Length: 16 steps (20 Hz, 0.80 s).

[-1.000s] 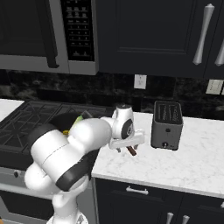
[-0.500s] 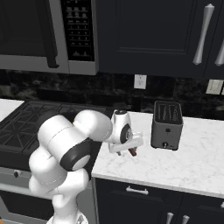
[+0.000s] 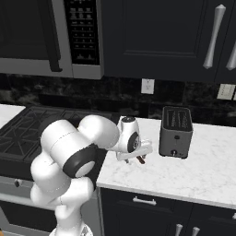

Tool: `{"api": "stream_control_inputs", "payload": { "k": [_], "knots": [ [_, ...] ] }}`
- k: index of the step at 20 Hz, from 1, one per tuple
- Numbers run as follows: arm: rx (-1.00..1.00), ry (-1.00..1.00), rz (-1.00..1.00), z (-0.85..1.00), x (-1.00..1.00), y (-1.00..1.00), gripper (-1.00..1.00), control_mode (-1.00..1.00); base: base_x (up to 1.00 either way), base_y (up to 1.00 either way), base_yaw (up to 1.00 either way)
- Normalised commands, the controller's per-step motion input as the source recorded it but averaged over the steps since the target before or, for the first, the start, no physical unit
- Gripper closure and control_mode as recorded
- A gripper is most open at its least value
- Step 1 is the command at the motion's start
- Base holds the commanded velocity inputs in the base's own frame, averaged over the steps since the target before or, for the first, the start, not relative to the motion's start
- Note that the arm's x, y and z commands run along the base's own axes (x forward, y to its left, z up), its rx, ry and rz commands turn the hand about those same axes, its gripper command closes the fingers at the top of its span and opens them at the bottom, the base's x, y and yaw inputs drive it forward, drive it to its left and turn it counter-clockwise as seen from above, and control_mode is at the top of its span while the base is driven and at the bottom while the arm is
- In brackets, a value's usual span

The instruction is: Put the lemon and corn in the pot. Retrieve the spatula and lightly stir the vegetables in the pot.

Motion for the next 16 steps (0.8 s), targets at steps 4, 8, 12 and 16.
{"api": "stream_control_inputs", "payload": {
  "k": [4, 8, 12, 16],
  "knots": [
    [0.07, 0.00, 0.16, -0.05, 0.14, -0.47, -1.00, -1.00, 0.00, 0.00, 0.00],
    [0.09, 0.00, 0.16, -0.05, 0.24, -0.54, -1.00, -1.00, 0.00, 0.00, 0.00],
    [0.09, 0.01, 0.15, -0.13, 0.35, -0.54, 1.00, -1.00, 0.00, 0.00, 0.00],
    [0.08, 0.06, 0.17, -0.40, 0.11, -0.16, 1.00, -1.00, 0.00, 0.00, 0.00]
  ]
}}
